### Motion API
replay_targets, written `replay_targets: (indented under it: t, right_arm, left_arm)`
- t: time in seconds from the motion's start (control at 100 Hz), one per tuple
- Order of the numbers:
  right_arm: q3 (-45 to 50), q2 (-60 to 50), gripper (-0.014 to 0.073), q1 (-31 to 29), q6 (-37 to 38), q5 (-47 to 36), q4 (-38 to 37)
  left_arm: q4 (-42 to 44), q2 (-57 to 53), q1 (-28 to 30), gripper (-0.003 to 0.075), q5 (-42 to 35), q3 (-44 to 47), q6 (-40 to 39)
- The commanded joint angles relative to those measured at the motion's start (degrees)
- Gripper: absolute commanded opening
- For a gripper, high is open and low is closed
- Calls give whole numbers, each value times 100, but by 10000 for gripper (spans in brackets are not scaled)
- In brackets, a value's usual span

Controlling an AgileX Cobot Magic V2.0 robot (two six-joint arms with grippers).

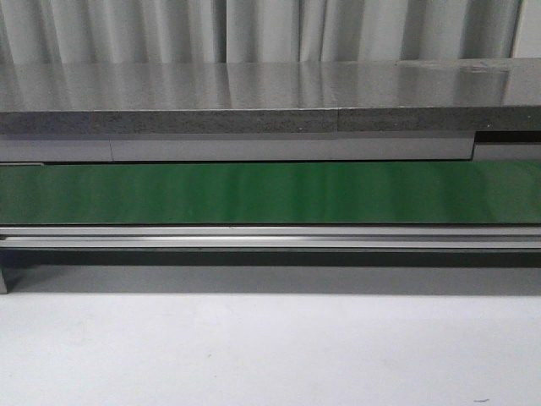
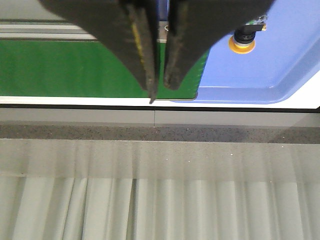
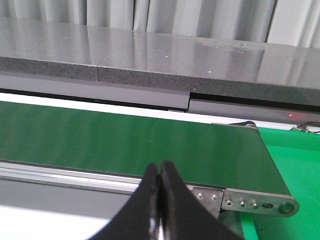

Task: Move button from left to right
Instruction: 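Move the left gripper over the yellow-capped button in the blue tray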

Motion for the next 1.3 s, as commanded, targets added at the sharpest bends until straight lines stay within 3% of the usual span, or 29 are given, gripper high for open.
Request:
replay_targets:
  t: [0.0,0.51,0.72,0.93,1.29]
  right_arm:
    - [-2,-102,-69,15,-1,-418,-62]
    - [-2,-102,-69,15,-1,-418,-62]
    - [-2,-102,-69,15,-1,-418,-62]
    - [-2,-102,-69,15,-1,-418,-62]
    - [-2,-102,-69,15,-1,-418,-62]
  left_arm:
    - [-33,-202,-24,5,-473,232,-54]
    - [-33,-202,-24,5,-540,232,-54]
    - [-33,-52,-24,5,-202,-233,-54]
    - [-33,776,-24,5,1017,-1494,-54]
    - [-20,2920,-24,5,3807,-4125,-54]
